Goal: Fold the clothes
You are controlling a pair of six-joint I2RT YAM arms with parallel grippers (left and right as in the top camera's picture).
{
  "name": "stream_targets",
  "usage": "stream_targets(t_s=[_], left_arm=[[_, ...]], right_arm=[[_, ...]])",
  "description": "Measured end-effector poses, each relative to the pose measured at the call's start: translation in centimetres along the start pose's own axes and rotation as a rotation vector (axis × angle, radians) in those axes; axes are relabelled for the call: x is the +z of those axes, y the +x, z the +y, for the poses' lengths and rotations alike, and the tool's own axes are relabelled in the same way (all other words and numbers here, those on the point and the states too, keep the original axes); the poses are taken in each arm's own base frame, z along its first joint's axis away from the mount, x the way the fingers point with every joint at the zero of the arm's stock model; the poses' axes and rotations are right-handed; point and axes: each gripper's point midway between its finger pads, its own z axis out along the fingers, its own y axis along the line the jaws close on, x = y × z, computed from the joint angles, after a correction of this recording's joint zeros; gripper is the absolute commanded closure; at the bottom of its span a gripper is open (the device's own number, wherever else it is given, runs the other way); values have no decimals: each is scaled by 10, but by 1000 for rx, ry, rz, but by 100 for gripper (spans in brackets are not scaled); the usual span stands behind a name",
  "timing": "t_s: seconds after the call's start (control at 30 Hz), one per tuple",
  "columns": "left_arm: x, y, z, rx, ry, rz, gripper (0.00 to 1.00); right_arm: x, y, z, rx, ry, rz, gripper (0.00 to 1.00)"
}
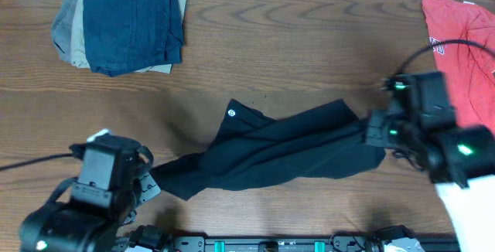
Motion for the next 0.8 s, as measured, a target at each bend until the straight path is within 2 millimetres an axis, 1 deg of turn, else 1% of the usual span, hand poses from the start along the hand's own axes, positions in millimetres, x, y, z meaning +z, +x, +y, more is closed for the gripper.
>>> stream_targets(t_s=[0.1, 0.17, 0.23, 0.3, 0.4, 0.47, 0.53, 0.6, 0.7, 0.8], left_arm=[[-29, -18, -16, 40, 79, -56, 94], [-55, -30, -22, 59, 123, -104, 94], [-79, -39, -22, 70, 142, -151, 94], [-102, -49, -20, 66, 157, -208, 94], [-142, -70, -18, 30, 209, -345, 94], [-158, -75, -16, 11, 233, -398, 94], [-170, -78, -14, -3, 257, -433, 94], [-173, -78, -13, -7, 260, -442, 94], [-170, -79, -14, -8, 253, -436, 94], [-163, -81, -18, -10, 237, -416, 94]], right_arm=[[-34, -20, -10, 43, 22, -92, 99], [-54, -32, -16, 64, 39, -149, 99], [-76, -45, -24, 92, 64, -214, 99], [-97, -53, -34, 123, 96, -267, 99], [-123, -59, -49, 172, 141, -331, 99], [-134, -60, -56, 198, 163, -356, 99], [-141, -61, -59, 214, 171, -375, 99], [-144, -61, -59, 213, 166, -380, 99], [-144, -61, -58, 213, 163, -376, 99], [-141, -66, -54, 209, 140, -378, 99]])
